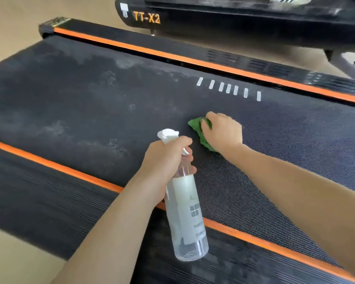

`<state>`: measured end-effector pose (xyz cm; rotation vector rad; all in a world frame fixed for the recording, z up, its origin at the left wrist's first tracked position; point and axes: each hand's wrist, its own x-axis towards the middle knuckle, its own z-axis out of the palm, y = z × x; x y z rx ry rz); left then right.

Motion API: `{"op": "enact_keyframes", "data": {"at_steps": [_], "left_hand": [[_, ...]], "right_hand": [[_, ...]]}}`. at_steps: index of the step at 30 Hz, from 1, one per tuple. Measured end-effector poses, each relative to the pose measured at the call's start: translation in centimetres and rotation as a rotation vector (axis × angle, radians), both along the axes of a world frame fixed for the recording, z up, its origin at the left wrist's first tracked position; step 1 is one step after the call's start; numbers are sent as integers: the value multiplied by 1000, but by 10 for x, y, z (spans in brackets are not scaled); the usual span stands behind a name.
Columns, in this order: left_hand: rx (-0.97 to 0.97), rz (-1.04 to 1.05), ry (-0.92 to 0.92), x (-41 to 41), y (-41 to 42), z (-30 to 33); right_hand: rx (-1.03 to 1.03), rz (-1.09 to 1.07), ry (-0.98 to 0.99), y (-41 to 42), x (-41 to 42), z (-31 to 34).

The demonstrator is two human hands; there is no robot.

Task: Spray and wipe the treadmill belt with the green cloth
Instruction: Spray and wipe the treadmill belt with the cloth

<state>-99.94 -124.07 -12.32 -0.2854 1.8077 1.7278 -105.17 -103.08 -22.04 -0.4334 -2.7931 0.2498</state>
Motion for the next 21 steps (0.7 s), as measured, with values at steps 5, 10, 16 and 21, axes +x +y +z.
{"op": "enact_keyframes", "data": {"at_steps": [5, 10, 16, 21], "left_hand": [[6, 44, 44, -8, -10, 10], [-5, 25, 63, -4, -25, 8], [5, 1, 62, -2, -25, 10], [20, 11, 59, -4, -30, 11]], "right_hand": [[-23, 319, -54, -24, 70, 10], [-182, 117, 101, 5, 54, 57], [-55, 346, -354, -3, 74, 66], [-282, 366, -73, 1, 74, 89]]}}
